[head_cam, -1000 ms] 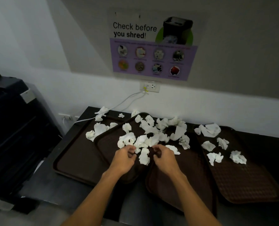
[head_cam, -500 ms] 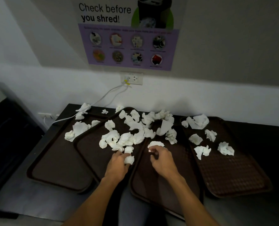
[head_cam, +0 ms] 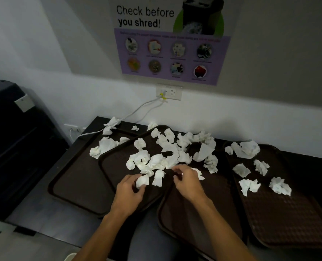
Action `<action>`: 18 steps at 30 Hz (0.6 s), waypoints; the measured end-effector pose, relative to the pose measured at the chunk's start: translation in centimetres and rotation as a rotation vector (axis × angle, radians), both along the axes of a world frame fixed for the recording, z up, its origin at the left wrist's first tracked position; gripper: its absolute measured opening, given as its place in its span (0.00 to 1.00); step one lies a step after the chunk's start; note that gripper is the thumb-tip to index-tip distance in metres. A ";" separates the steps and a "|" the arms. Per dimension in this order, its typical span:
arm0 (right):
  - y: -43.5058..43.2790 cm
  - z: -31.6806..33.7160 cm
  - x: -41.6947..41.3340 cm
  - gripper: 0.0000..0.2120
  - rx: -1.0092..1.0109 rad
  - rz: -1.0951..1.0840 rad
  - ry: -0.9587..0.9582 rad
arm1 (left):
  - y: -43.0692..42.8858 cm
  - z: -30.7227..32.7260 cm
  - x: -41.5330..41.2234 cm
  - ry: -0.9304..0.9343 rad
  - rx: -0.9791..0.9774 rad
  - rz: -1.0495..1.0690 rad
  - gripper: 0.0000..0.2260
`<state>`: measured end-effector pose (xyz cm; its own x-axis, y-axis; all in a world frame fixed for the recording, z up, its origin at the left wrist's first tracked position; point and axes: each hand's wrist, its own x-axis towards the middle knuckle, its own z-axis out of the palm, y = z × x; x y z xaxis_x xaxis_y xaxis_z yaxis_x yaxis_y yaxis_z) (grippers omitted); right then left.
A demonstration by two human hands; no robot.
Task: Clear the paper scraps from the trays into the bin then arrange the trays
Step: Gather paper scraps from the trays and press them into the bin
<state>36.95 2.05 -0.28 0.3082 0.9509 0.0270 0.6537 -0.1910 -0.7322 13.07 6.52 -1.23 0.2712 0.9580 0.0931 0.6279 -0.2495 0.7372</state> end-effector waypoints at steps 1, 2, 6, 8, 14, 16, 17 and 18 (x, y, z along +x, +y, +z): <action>0.7 -0.3 -0.6 0.15 -0.015 0.041 -0.023 | 0.0 0.2 -0.3 0.000 0.005 0.016 0.18; 1.3 -0.6 -1.3 0.15 -0.031 0.083 -0.052 | -0.1 0.3 -0.6 -0.001 0.009 0.031 0.18; 3.1 -1.9 -3.8 0.21 -0.141 0.205 -0.156 | -0.3 1.0 -1.8 -0.032 0.015 0.040 0.21; 3.5 -2.6 -4.6 0.23 -0.169 0.213 -0.210 | -0.4 1.4 -2.4 -0.043 0.014 0.042 0.19; 3.4 -3.5 -5.5 0.14 -0.102 0.162 -0.221 | -0.7 1.4 -4.2 -0.085 -0.016 0.098 0.16; 2.9 -3.5 -6.0 0.12 -0.071 0.116 -0.148 | -0.9 1.3 -4.8 -0.082 -0.021 0.101 0.15; 2.6 -3.3 -6.3 0.12 -0.048 0.091 -0.107 | -0.9 1.2 -5.1 -0.084 -0.025 0.103 0.14; 2.2 -3.1 -6.7 0.12 -0.024 0.066 -0.062 | -1.1 1.0 -5.3 -0.088 -0.028 0.107 0.14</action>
<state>30.28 4.27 -3.42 0.2435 0.9697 0.0207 0.7092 -0.1635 -0.6858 7.73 5.45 -0.22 0.1598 0.9835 0.0853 0.5820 -0.1637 0.7966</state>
